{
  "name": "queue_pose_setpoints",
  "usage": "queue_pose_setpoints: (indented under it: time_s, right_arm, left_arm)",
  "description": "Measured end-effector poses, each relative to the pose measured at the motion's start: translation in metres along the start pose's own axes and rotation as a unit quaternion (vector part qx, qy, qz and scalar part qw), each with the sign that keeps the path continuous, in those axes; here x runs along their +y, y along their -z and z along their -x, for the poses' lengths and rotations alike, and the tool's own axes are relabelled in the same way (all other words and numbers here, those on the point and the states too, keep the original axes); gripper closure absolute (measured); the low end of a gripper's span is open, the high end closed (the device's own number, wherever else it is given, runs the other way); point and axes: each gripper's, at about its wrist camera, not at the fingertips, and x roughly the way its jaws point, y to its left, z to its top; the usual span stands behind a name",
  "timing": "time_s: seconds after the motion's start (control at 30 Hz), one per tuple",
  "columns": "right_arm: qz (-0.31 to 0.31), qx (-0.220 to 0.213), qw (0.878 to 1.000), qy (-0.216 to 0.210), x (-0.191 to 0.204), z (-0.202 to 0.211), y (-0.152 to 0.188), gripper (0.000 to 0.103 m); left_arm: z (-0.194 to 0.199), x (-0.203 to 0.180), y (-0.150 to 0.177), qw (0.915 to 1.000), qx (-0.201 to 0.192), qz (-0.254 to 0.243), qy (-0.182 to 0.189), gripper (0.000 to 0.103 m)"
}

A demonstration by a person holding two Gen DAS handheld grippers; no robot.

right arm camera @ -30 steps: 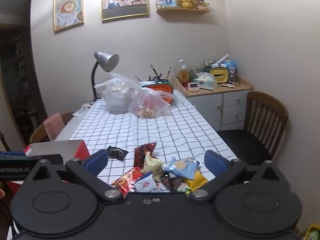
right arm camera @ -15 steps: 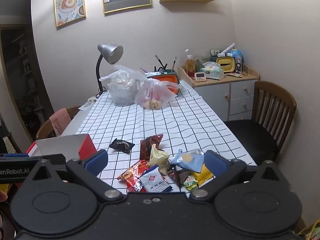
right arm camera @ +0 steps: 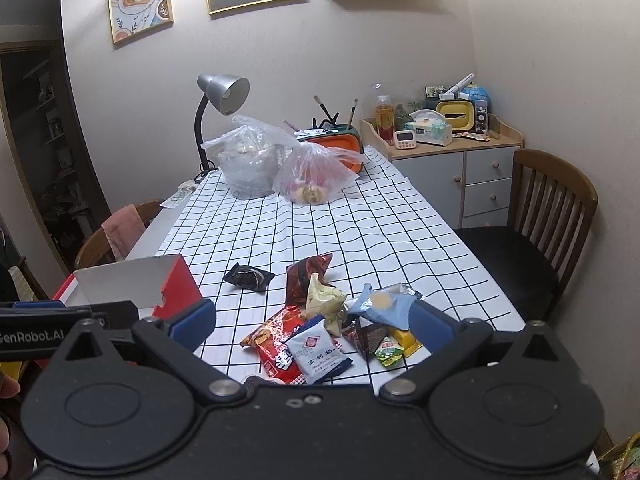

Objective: Organize snacks

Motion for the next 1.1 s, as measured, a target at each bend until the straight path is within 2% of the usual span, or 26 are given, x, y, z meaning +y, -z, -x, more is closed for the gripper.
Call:
queue_pose_setpoints:
  time_s: [1.1]
  right_arm:
    - [-0.012,0.000,1.000,0.013,0.0076,-0.0021,0.0020,0.000]
  left_arm:
    - [-0.0059,0.0071,-0.0020,0.9998,0.003,-0.016,0.014,0.006]
